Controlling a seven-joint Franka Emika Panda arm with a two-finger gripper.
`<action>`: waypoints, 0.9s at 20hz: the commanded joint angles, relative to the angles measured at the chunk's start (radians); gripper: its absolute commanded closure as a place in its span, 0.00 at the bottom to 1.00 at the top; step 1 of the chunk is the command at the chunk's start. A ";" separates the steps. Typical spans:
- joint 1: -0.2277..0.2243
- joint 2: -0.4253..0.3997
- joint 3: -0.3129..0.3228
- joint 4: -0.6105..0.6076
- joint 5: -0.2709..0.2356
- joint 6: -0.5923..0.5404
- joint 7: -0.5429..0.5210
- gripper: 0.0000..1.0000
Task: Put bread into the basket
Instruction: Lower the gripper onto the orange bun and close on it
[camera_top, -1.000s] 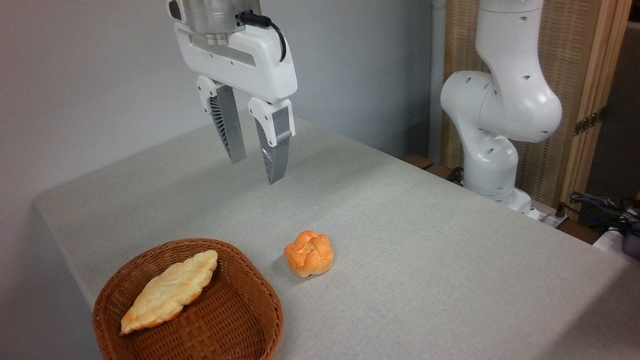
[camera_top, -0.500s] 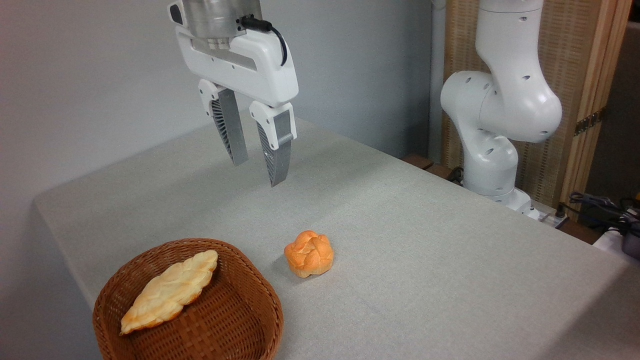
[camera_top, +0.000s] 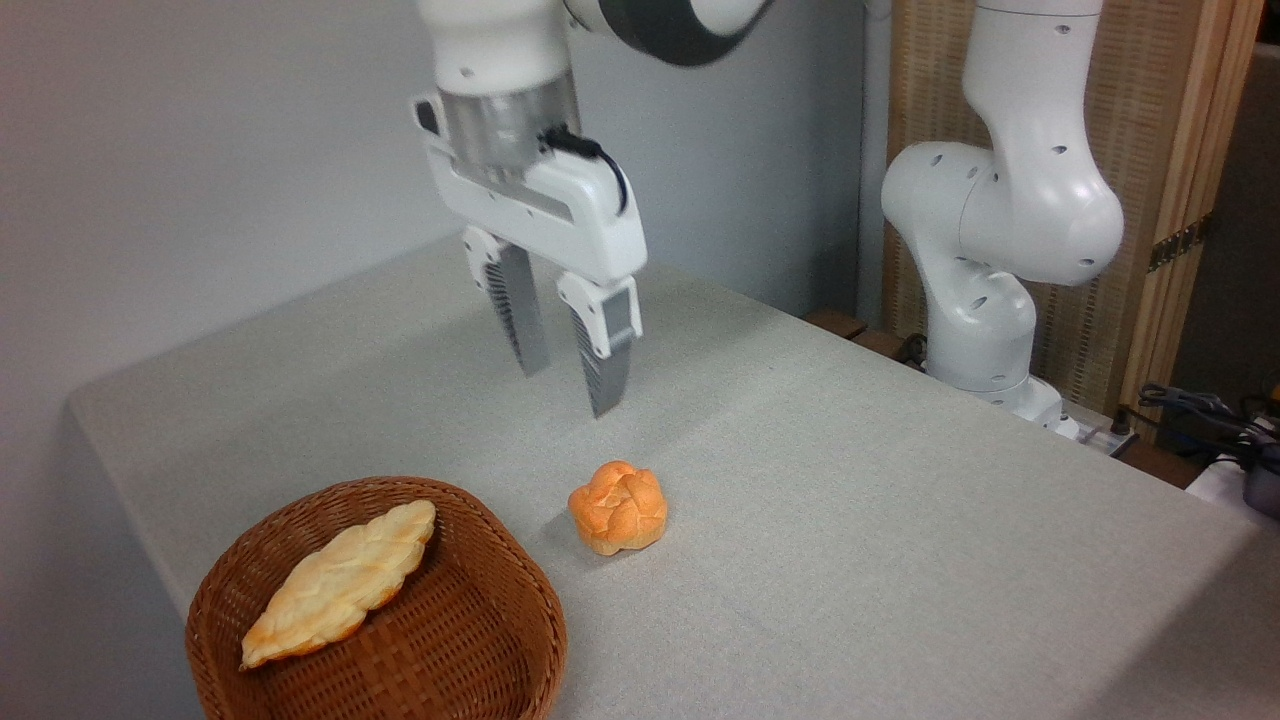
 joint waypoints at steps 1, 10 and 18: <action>-0.003 -0.029 0.002 -0.114 -0.008 0.102 0.072 0.00; -0.007 0.011 0.002 -0.214 0.058 0.218 0.093 0.00; -0.023 0.043 -0.001 -0.295 0.111 0.344 0.092 0.05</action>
